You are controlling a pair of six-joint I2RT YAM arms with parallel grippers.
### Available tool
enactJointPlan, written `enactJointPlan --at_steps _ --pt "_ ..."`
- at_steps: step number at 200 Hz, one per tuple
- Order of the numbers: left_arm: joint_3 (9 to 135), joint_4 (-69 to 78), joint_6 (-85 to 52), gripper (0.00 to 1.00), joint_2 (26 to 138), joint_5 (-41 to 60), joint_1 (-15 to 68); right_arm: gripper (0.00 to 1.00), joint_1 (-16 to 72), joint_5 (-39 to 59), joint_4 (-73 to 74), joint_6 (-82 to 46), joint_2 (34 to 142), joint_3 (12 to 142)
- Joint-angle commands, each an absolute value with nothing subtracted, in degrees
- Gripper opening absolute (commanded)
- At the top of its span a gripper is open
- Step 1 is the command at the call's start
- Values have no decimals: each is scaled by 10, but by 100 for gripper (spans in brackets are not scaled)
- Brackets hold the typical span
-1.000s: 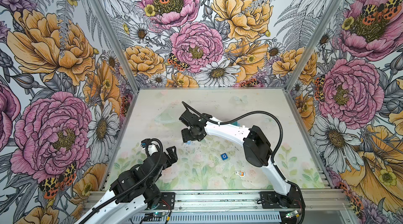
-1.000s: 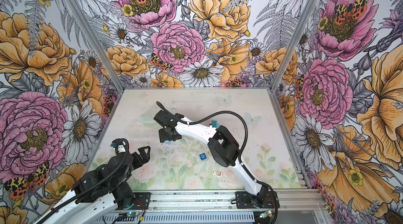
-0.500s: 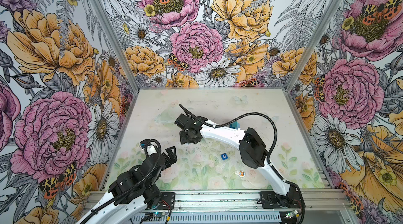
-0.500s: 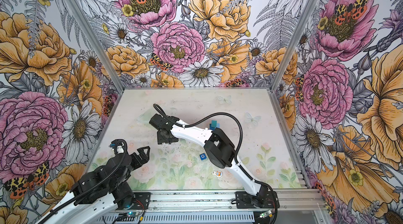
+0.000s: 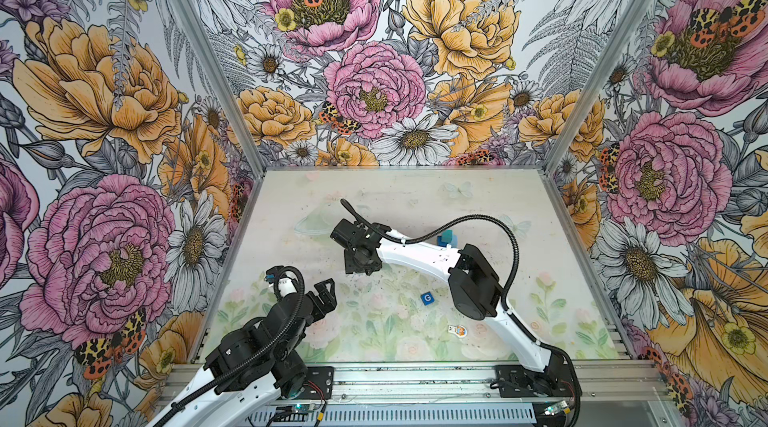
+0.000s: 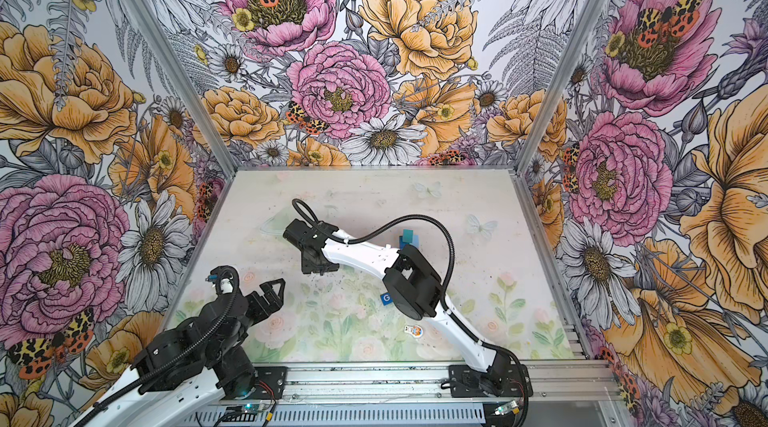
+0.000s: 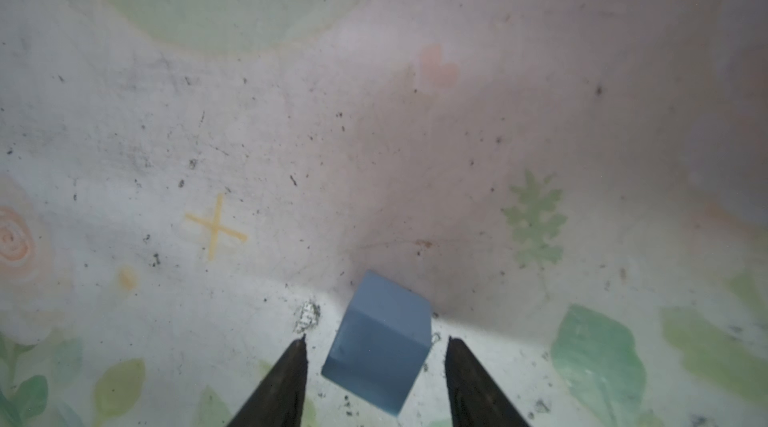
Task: Build the wood block tower
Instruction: 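Lower the right gripper around the light-blue cube and close it, then lift the light-blue cube with the right gripper and carry it over the stack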
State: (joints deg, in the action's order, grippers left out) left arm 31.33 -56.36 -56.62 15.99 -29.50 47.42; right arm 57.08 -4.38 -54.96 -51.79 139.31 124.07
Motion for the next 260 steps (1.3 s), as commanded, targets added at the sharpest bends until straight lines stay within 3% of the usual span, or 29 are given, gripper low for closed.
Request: enactJointPlan --at_steps 1,60,105,144,260 --pt "315 -558 -554 99 150 -282 471 51 567 -57 -561 -525 1424 1271" --pt "313 -555 -551 99 145 -283 472 48 564 -64 -582 -526 1434 1285" --pt "312 -555 -550 99 138 -283 473 36 562 -72 -591 -520 1430 1285" --pt "313 -554 -549 99 139 -281 475 33 562 -82 -602 -503 1417 1284" --pt "346 -542 -524 99 200 -277 475 28 537 -125 -626 -436 1255 1219"
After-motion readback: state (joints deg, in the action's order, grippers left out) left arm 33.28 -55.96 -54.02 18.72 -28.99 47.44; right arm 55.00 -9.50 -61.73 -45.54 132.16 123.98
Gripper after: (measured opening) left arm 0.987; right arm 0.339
